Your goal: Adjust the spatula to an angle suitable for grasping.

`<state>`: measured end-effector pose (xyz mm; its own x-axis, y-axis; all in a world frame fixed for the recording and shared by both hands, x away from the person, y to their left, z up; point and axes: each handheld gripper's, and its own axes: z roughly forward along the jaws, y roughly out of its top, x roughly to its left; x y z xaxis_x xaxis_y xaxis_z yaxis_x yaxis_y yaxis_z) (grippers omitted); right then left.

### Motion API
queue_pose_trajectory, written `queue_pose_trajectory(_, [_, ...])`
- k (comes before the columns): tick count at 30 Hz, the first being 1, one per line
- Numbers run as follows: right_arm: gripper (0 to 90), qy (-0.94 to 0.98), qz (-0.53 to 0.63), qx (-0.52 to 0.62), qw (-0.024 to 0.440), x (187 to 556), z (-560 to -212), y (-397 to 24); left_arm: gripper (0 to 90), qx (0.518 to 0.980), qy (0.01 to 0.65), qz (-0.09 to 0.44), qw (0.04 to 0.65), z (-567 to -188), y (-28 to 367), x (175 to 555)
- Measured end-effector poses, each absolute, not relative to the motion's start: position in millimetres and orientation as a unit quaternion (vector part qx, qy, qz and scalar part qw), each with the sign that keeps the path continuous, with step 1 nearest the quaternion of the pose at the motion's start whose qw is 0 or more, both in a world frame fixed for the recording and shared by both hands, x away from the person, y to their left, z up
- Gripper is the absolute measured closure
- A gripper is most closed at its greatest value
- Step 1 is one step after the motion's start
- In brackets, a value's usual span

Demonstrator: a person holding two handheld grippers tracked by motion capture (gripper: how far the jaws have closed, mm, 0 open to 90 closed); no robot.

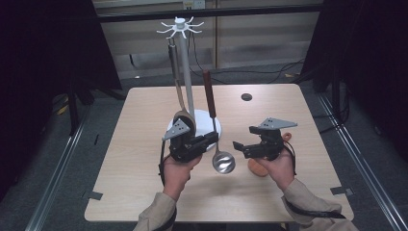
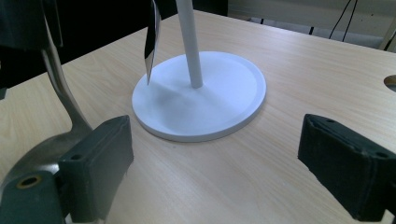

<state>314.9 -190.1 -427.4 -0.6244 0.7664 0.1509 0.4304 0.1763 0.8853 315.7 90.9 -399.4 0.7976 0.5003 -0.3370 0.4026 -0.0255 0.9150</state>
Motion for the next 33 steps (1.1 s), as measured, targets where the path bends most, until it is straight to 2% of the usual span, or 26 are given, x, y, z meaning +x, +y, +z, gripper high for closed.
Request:
queue_pose_trajectory(12, [6.8, 0.76, 0.488, 0.399, 0.161, 318, -433, -191, 84.7, 0.712, 0.308, 0.025, 0.631, -386, 97, 326])
queue_pose_trajectory(33, [6.9, 0.759, 0.489, 0.4, 0.156, 319, -433, -192, 84.8, 0.711, 0.296, 0.042, 0.636, -363, 109, 336])
